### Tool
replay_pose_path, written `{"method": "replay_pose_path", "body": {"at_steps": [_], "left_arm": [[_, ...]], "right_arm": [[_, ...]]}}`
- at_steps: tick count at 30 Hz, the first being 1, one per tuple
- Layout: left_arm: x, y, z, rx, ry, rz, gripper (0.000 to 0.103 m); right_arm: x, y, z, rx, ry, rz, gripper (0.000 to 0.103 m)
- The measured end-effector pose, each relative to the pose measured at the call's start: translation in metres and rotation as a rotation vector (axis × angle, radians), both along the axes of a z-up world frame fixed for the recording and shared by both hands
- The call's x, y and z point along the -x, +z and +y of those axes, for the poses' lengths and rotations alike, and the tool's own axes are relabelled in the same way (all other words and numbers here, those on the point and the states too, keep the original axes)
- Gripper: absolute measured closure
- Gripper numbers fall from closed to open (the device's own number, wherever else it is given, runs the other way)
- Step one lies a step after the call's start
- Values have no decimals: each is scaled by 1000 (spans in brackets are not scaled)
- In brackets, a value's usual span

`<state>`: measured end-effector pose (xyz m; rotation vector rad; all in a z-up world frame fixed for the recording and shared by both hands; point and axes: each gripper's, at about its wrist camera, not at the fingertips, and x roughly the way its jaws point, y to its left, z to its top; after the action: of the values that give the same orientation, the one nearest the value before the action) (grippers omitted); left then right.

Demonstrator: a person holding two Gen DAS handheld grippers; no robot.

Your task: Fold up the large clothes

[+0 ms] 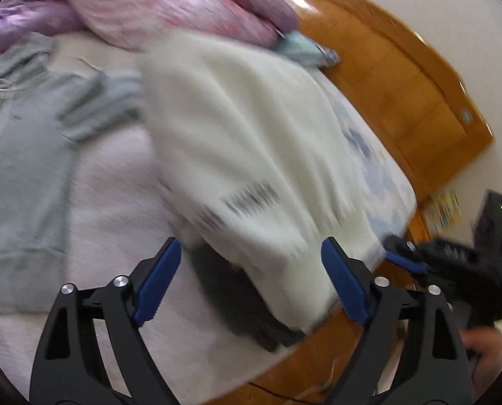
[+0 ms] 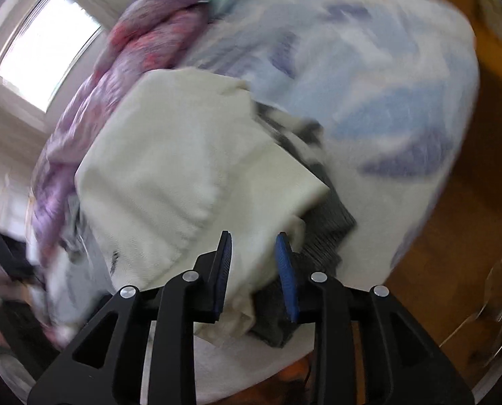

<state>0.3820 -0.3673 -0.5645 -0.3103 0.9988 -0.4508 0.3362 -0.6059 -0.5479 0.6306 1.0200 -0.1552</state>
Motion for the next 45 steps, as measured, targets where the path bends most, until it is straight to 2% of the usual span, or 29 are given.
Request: {"method": "replay_pose_path", "body": {"at_steps": [3,4,6,8,10,12,18,20,22,26,30,34,36,39,44,45], "left_arm": [[-29,0,17,-11,84,11,14],[-41,-5,17,-43,94,18,14],[-59,-17,14,-130,85,34,14],[-68,-38,2,-190,51,61,14],[-68,-49,-4,-235,20,62,14],[-66,-58,-1,-229,14,78,13],[-64,-55,9,-196,24,99,13],[-61,-45,15,-178,16,99,13],[-58,-29,29,-158,28,82,13],[-53,-1,64,-137,68,86,13],[-49,28,115,-151,127,83,13],[-38,64,172,-157,201,38,12],[-27,84,199,-159,206,23,12],[-4,112,230,-170,204,-20,12],[54,173,290,-226,198,-100,11],[69,188,302,-237,194,-120,11]], "right_arm": [[-31,10,33,61,126,-39,75],[-43,7,44,83,154,-34,75],[-62,-10,59,76,201,-13,75],[-75,-42,69,90,226,74,75],[-77,-64,69,74,232,115,76],[-76,-75,68,63,228,136,77],[-79,-68,68,77,231,178,76],[-80,-56,73,97,230,186,74],[-77,-37,84,117,241,170,62],[-72,-7,121,147,313,134,54],[-64,13,164,115,368,107,50],[-53,34,202,49,401,76,43],[-46,51,228,45,416,47,42],[-29,78,263,96,436,11,38],[25,139,324,166,460,-53,36],[41,155,336,180,455,-69,31]]}}
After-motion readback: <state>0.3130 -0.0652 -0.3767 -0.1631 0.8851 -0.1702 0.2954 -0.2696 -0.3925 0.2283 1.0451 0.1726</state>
